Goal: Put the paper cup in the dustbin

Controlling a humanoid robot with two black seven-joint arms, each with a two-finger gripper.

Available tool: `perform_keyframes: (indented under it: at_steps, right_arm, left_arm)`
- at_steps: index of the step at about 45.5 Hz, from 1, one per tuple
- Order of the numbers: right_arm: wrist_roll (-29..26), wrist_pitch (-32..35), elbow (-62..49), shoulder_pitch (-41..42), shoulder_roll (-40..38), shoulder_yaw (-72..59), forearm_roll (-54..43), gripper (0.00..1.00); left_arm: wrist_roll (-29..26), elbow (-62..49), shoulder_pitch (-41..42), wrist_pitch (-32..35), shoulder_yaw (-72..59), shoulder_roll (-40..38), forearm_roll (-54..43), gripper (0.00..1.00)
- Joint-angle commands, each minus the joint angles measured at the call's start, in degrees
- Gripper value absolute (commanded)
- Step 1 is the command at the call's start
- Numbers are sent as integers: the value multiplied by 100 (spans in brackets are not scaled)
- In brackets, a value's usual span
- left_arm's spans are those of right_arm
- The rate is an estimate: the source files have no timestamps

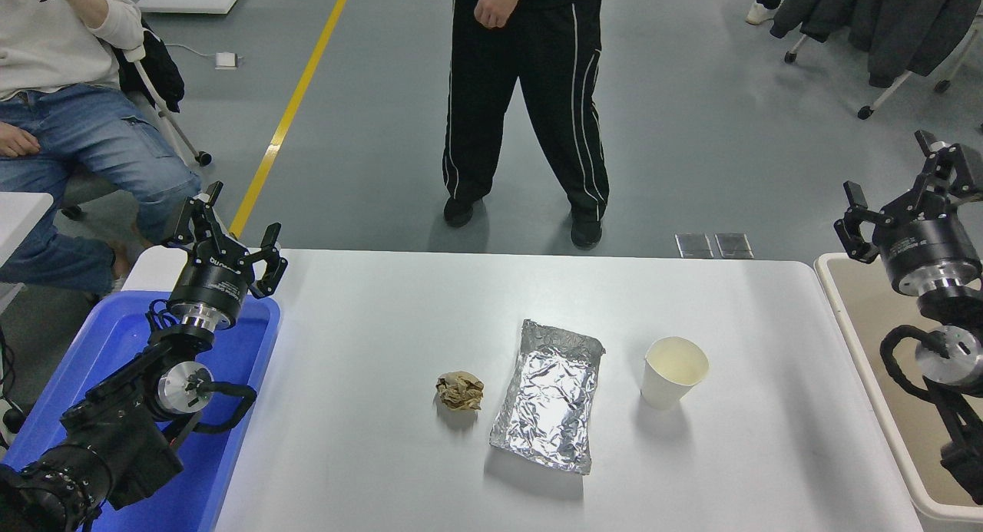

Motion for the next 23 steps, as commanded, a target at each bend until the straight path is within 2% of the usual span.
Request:
perform_keyframes:
  at_steps: [1, 23]
  right_arm:
    - [0, -1, -7, 6, 23, -68, 0, 99]
    - [0, 25, 20, -37, 6, -50, 0, 99]
  left_arm:
    - [9, -3, 0, 0, -1, 0, 0, 100]
    - [0, -3, 0, 0, -1, 0, 0, 100]
